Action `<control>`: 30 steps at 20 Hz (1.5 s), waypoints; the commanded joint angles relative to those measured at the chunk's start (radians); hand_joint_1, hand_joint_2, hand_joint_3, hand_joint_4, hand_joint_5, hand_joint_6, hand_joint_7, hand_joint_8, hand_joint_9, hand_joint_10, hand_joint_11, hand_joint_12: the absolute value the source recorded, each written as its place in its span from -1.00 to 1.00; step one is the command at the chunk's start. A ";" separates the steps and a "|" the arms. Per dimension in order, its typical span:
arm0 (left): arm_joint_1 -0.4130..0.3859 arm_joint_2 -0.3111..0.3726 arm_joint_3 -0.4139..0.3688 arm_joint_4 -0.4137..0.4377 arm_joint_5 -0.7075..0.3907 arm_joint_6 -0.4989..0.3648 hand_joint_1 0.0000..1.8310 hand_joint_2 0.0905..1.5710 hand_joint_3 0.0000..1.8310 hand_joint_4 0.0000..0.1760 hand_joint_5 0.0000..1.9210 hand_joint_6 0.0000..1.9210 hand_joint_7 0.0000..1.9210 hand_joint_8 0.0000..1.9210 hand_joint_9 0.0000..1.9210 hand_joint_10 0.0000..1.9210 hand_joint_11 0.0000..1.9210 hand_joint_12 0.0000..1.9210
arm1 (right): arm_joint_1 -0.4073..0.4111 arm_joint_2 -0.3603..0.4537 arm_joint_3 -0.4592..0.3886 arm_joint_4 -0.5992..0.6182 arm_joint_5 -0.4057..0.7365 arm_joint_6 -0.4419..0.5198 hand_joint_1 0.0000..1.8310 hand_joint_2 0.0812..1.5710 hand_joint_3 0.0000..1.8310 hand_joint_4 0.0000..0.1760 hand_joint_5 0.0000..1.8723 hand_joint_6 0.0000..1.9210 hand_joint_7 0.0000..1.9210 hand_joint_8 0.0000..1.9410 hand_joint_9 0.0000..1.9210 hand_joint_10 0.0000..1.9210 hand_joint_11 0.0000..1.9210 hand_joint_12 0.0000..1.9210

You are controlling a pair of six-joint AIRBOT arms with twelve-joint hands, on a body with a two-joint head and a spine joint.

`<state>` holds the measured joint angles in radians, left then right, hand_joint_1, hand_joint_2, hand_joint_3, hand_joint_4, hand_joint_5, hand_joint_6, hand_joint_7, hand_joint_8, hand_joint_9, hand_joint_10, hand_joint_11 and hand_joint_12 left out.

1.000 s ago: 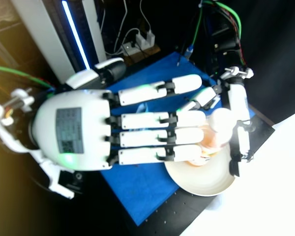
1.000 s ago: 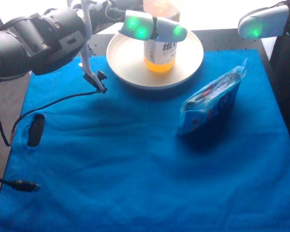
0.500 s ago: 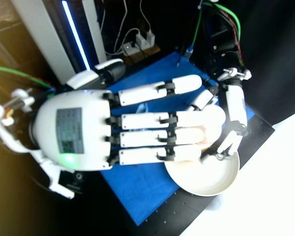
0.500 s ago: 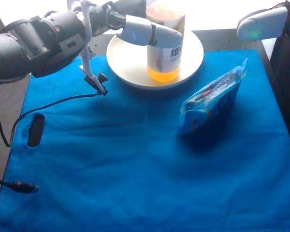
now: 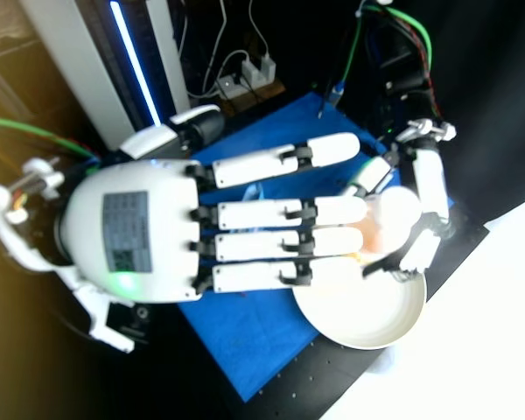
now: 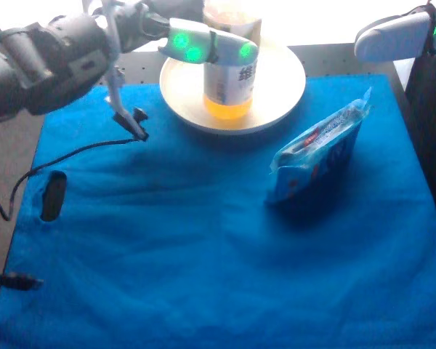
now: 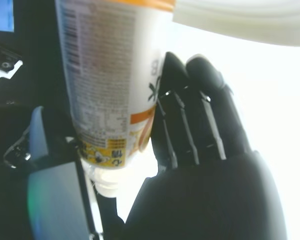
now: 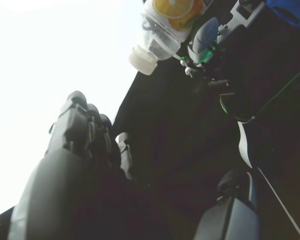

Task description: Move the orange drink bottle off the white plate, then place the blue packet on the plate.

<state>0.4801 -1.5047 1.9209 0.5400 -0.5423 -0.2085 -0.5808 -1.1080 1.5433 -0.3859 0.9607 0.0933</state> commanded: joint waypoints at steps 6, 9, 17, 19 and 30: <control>-0.034 0.099 -0.092 0.016 -0.216 -0.029 0.30 0.43 -1.00 -0.72 0.00 0.05 -0.11 0.24 -0.22 -0.28 -0.61 0.46 | 0.018 -0.001 0.000 0.060 0.100 0.011 -0.35 -0.24 -1.00 1.00 -1.00 -1.00 -1.00 -1.00 -1.00 -1.00 -0.97 -0.98; -0.032 0.148 -0.148 0.023 -0.270 -0.029 0.31 0.43 -1.00 -1.00 0.03 -0.06 -0.11 0.30 -0.20 -0.26 -0.60 0.52 | 0.018 -0.001 -0.001 0.061 0.100 0.017 -0.39 -0.23 -1.00 1.00 -1.00 -1.00 -1.00 -1.00 -1.00 -1.00 -1.00 -1.00; -0.026 0.243 -0.275 0.108 -0.342 -0.028 0.34 0.41 -1.00 -1.00 0.02 -0.14 -0.04 0.30 -0.11 -0.05 -0.41 0.56 | 0.017 -0.001 0.003 0.064 0.097 0.020 -0.39 -0.22 -1.00 1.00 -1.00 -1.00 -1.00 -1.00 -1.00 -1.00 -0.96 -0.98; -0.017 0.265 -0.303 0.109 -0.358 -0.021 0.35 0.40 -1.00 -1.00 0.06 -0.24 -0.03 0.33 -0.20 0.27 -0.45 0.75 | 0.014 -0.004 0.005 0.064 0.095 0.020 -0.39 -0.21 -0.99 1.00 -1.00 -1.00 -1.00 -1.00 -1.00 -1.00 -1.00 -1.00; 0.090 0.341 -0.421 0.020 -0.466 0.065 0.14 0.41 -1.00 -0.12 -0.02 0.08 0.03 -0.63 -0.16 -0.33 -0.50 0.43 | -0.003 -0.011 0.010 0.068 0.088 0.020 -0.37 -0.13 -0.99 1.00 -1.00 -1.00 -1.00 -1.00 -1.00 -1.00 -1.00 -1.00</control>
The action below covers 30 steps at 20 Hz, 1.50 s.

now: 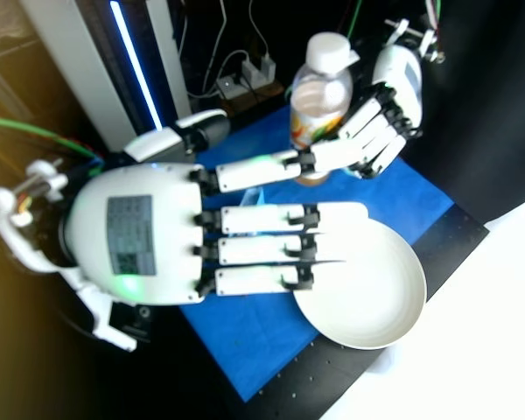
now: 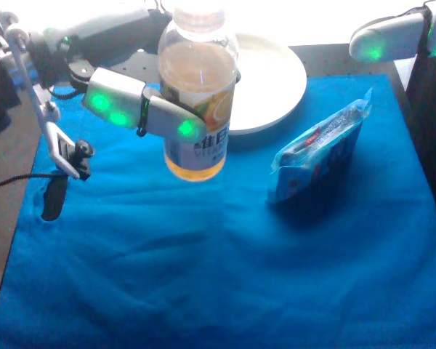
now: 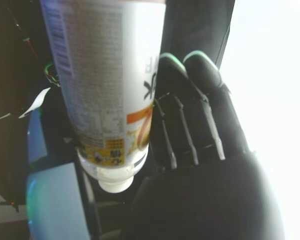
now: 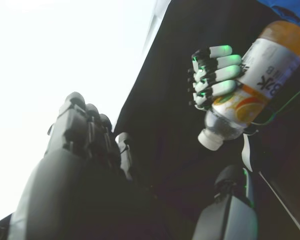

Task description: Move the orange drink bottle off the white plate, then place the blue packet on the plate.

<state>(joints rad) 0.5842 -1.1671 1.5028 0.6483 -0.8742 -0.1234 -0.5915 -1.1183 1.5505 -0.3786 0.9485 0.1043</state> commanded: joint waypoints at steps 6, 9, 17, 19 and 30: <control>0.057 -0.003 -0.019 -0.178 -0.138 0.066 0.30 0.43 -0.99 -0.87 -0.03 0.01 -0.08 0.28 -0.06 -0.52 -0.56 0.49 | 0.002 -0.003 0.002 0.062 0.101 0.010 -0.37 -0.09 -0.98 1.00 -1.00 -1.00 -0.98 -1.00 -1.00 -1.00 -1.00 -1.00; 0.099 -0.021 -0.015 -0.226 -0.140 0.092 0.29 0.45 -1.00 -0.68 -0.04 0.10 -0.12 0.28 -0.16 -0.46 -0.62 0.50 | 0.000 -0.004 0.001 0.062 0.101 0.011 -0.38 -0.05 -0.98 1.00 -1.00 -1.00 -0.98 -1.00 -1.00 -1.00 -1.00 -1.00; 0.136 -0.036 0.000 -0.230 -0.091 0.095 0.33 0.42 -1.00 -1.00 -0.01 -0.08 -0.03 0.28 -0.22 0.10 -0.51 0.64 | -0.001 -0.008 0.000 0.060 0.101 0.011 -0.36 -0.03 -0.99 1.00 -1.00 -1.00 -0.98 -1.00 -1.00 -1.00 -1.00 -1.00; 0.138 -0.036 0.000 -0.228 -0.089 0.094 0.34 0.41 -1.00 -1.00 0.02 -0.12 -0.03 0.28 -0.21 0.06 -0.49 0.59 | -0.001 -0.008 0.000 0.059 0.101 0.011 -0.37 -0.03 -0.99 1.00 -1.00 -1.00 -0.98 -1.00 -1.00 -1.00 -1.00 -1.00; 0.139 -0.025 -0.002 -0.210 -0.079 0.090 -0.09 0.21 -1.00 -1.00 -0.32 -0.91 -0.16 -0.96 -0.27 -0.89 -0.82 0.03 | -0.001 -0.008 0.000 0.055 0.101 0.012 -0.36 -0.05 -1.00 1.00 -1.00 -1.00 -0.98 -1.00 -1.00 -1.00 -1.00 -1.00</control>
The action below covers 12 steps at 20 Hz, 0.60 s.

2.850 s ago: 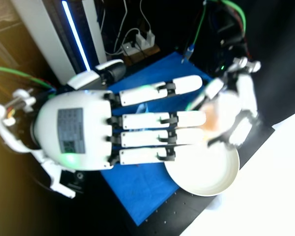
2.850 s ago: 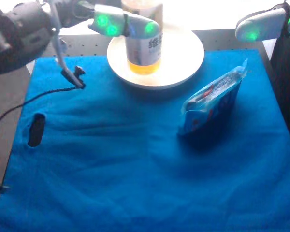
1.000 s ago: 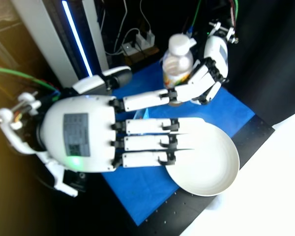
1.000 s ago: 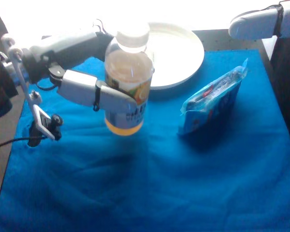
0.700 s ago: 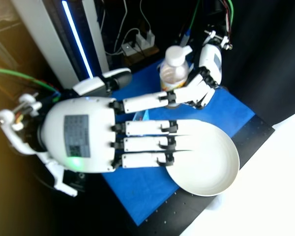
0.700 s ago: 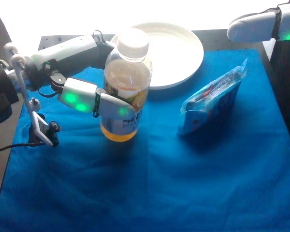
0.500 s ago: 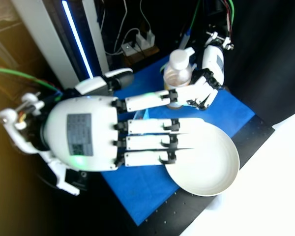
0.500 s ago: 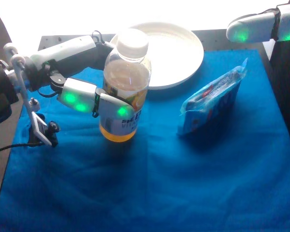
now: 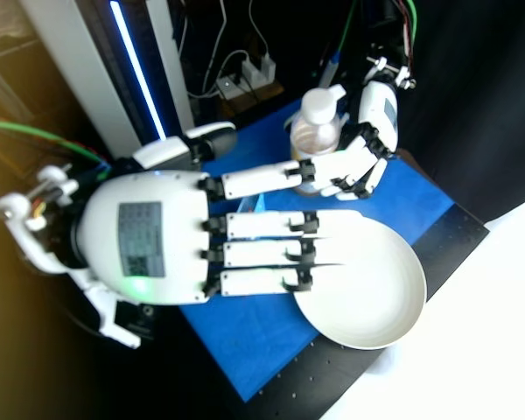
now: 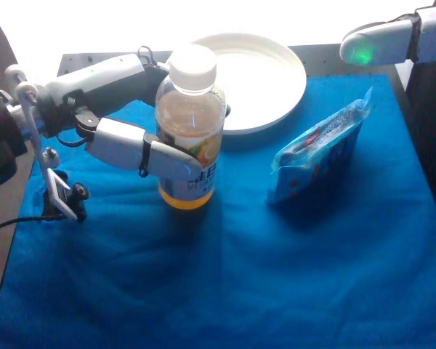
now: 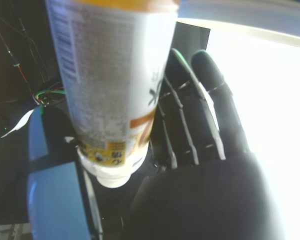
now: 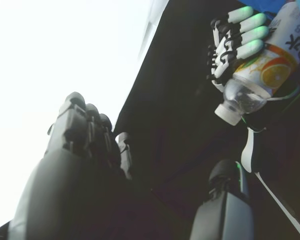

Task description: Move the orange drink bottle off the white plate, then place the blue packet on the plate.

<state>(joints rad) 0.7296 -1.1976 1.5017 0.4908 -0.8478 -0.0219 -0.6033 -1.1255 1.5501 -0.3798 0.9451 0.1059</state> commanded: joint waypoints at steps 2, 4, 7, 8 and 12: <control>-0.007 0.015 -0.005 -0.047 -0.098 -0.011 -0.08 0.05 -1.00 -0.21 -0.72 -1.00 -0.55 -1.00 -0.53 -1.00 -0.95 -0.17 | 0.011 -0.001 0.001 0.053 0.104 0.011 -0.37 -0.06 -1.00 1.00 -1.00 -1.00 -0.98 -1.00 -1.00 -1.00 -1.00 -1.00; -0.006 0.035 -0.014 -0.043 -0.092 -0.010 -0.19 -0.07 -1.00 0.80 -0.98 -1.00 -0.76 -1.00 -0.71 -1.00 -1.00 -0.27 | 0.011 0.000 0.001 0.051 0.104 0.013 -0.38 -0.07 -1.00 1.00 -1.00 -1.00 -0.98 -1.00 -1.00 -1.00 -1.00 -1.00; -0.006 0.060 -0.026 -0.034 -0.088 -0.010 -0.36 -0.09 -1.00 0.64 -1.00 -1.00 -0.97 -1.00 -0.85 -1.00 -1.00 -0.40 | 0.011 0.001 0.001 0.042 0.104 0.019 -0.37 -0.10 -1.00 1.00 -1.00 -1.00 -1.00 -1.00 -1.00 -1.00 -1.00 -1.00; -0.006 0.072 -0.032 -0.032 -0.085 -0.010 -0.35 -0.10 -1.00 0.59 -1.00 -1.00 -0.99 -1.00 -0.89 -1.00 -1.00 -0.46 | 0.011 0.001 0.001 0.034 0.104 0.024 -0.35 -0.14 -1.00 1.00 -1.00 -1.00 -1.00 -1.00 -1.00 -1.00 -1.00 -1.00; 0.003 0.133 -0.061 -0.030 -0.063 0.003 -0.32 -0.18 -1.00 1.00 -1.00 -1.00 -1.00 -1.00 -0.99 -0.99 -1.00 -0.87 | 0.012 0.015 -0.012 -0.011 0.092 0.030 -0.25 -0.19 -1.00 1.00 -1.00 -1.00 -1.00 -1.00 -1.00 -1.00 -1.00 -1.00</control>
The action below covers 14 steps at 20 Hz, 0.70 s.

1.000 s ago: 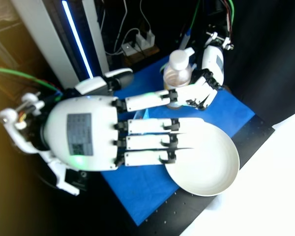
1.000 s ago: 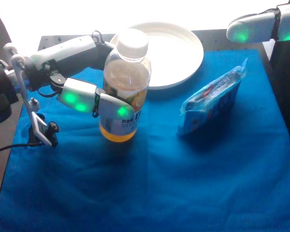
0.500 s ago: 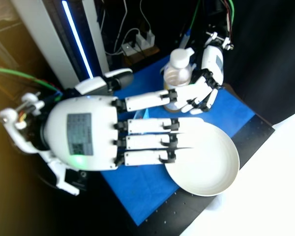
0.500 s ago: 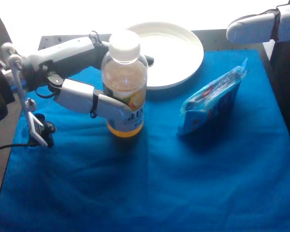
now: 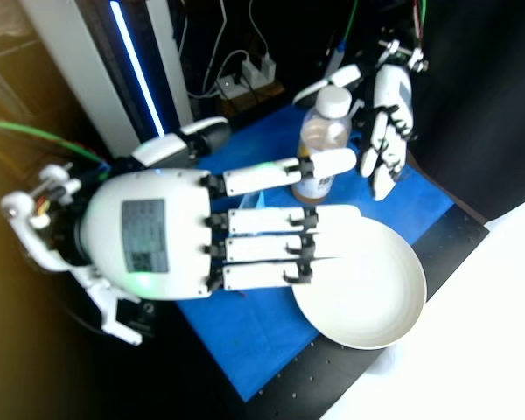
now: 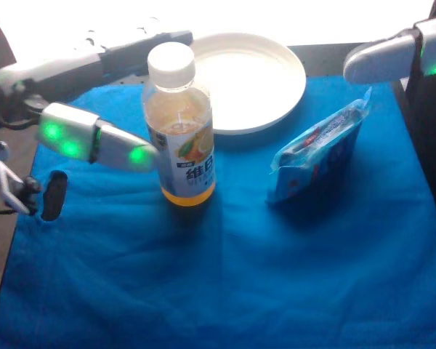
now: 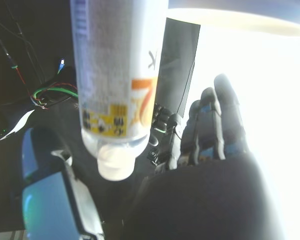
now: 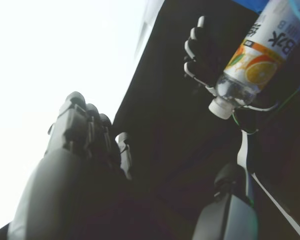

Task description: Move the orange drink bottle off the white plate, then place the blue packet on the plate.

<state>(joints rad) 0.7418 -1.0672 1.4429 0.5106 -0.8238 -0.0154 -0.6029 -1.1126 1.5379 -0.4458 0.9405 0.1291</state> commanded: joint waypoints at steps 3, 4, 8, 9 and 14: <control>0.001 0.023 -0.012 -0.050 -0.066 0.005 -0.31 -0.18 -1.00 1.00 -1.00 -1.00 -1.00 -1.00 -0.98 -0.99 -0.99 -0.87 | 0.012 0.019 -0.016 0.001 0.066 0.008 -0.29 -0.25 -1.00 0.75 -0.91 -0.99 -0.92 -0.99 -0.93 -0.99 -0.96 -0.98; 0.011 0.026 -0.014 -0.050 -0.061 0.005 -0.29 -0.17 -1.00 1.00 -1.00 -1.00 -1.00 -1.00 -0.99 -1.00 -1.00 -0.88 | 0.014 0.027 -0.023 -0.035 0.045 0.012 -0.30 -0.29 -1.00 0.83 -0.86 -0.99 -0.86 -0.99 -0.95 -1.00 -0.95 -0.98; 0.019 0.040 -0.015 -0.051 -0.039 0.007 -0.28 -0.20 -1.00 1.00 -1.00 -1.00 -1.00 -1.00 -1.00 -1.00 -1.00 -0.96 | 0.040 0.038 -0.035 -0.170 -0.022 0.058 -0.28 -0.30 -1.00 -0.17 -0.69 -1.00 -0.65 -1.00 -0.65 -0.98 -0.73 -0.88; 0.021 0.044 -0.015 -0.051 -0.034 0.007 -0.26 -0.20 -1.00 1.00 -1.00 -1.00 -1.00 -1.00 -1.00 -1.00 -1.00 -0.99 | 0.041 0.038 -0.038 -0.196 -0.039 0.058 -0.25 -0.31 -1.00 -0.12 -0.67 -0.99 -0.62 -0.99 -0.62 -0.98 -0.68 -0.87; 0.032 0.065 -0.018 -0.050 -0.012 0.007 -0.21 -0.18 -0.99 1.00 -1.00 -1.00 -1.00 -1.00 -0.99 -1.00 -0.98 -0.99 | 0.067 0.032 -0.046 -0.353 -0.115 0.115 -0.26 -0.29 -1.00 0.03 -0.62 -0.99 -0.67 -1.00 -0.91 -1.00 -0.96 -1.00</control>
<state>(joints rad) 0.7792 -1.0069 1.4250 0.5045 -0.7387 -0.0002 -0.5522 -1.0790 1.4914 -0.8562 0.7589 0.2371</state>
